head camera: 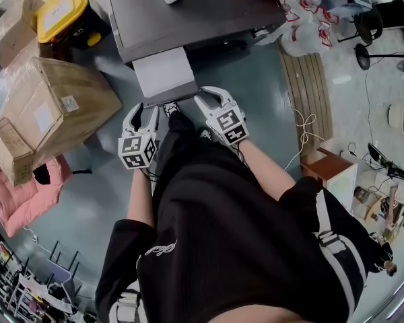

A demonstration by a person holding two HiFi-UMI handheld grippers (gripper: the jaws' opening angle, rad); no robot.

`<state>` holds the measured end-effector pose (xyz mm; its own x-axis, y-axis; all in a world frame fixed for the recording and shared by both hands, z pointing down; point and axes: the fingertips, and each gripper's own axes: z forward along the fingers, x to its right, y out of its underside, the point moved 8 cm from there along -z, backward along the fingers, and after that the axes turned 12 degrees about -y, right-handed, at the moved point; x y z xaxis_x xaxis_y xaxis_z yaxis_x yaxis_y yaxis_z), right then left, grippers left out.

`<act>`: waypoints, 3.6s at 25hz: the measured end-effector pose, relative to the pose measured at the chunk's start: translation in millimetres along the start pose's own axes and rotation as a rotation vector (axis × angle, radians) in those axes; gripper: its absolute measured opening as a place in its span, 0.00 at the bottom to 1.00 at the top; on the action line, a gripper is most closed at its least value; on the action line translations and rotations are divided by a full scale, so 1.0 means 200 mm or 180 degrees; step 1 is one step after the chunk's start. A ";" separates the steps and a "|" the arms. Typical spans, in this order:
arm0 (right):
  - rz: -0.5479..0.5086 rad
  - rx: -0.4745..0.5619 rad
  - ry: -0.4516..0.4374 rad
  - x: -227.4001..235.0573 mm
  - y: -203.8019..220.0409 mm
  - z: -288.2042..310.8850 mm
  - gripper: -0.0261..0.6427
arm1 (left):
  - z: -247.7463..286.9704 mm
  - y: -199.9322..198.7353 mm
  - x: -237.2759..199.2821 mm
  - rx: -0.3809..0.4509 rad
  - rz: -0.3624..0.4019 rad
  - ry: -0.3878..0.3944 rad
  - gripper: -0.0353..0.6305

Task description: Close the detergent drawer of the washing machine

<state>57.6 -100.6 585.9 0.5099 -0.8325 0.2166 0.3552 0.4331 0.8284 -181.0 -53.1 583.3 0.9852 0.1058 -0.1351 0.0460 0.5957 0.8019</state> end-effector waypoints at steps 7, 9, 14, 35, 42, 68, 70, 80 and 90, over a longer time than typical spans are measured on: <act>-0.0027 0.0064 0.0027 0.04 -0.05 0.02 0.21 | 0.03 -0.02 -0.01 0.0030 -0.0004 -0.0074 0.36; 0.0000 0.0021 -0.0019 0.04 -0.04 0.03 0.21 | 0.03 -0.03 -0.01 0.0044 -0.0054 -0.0112 0.37; 0.0016 -0.0009 -0.0045 0.06 -0.05 0.04 0.21 | 0.05 -0.02 -0.02 0.0070 -0.0371 -0.0204 0.38; 0.0000 0.0029 0.0054 0.12 -0.12 0.11 0.21 | 0.13 -0.10 -0.07 0.0055 -0.0275 -0.0178 0.39; 0.0029 -0.0013 0.0046 0.16 -0.15 0.15 0.21 | 0.18 -0.14 -0.10 0.0024 -0.0249 -0.0139 0.38; 0.0022 0.0100 0.0142 0.17 -0.15 0.15 0.21 | 0.22 -0.19 -0.09 -0.0011 0.0019 -0.0160 0.38; 0.0025 0.0121 0.0153 0.17 -0.16 0.16 0.21 | 0.22 -0.18 -0.09 0.0005 -0.0001 -0.0194 0.38; 0.0136 0.0178 0.0194 0.16 -0.15 0.16 0.21 | 0.21 -0.19 -0.09 -0.0076 -0.0007 -0.0176 0.38; 0.0176 0.0186 0.0238 0.18 -0.17 0.19 0.21 | 0.25 -0.21 -0.12 -0.0123 0.0009 -0.0133 0.38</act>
<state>33.6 -158.3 585.4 0.5853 -0.7788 0.2255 0.2797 0.4549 0.8455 -198.6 -120.2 580.8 0.9914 0.0747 -0.1078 0.0375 0.6259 0.7790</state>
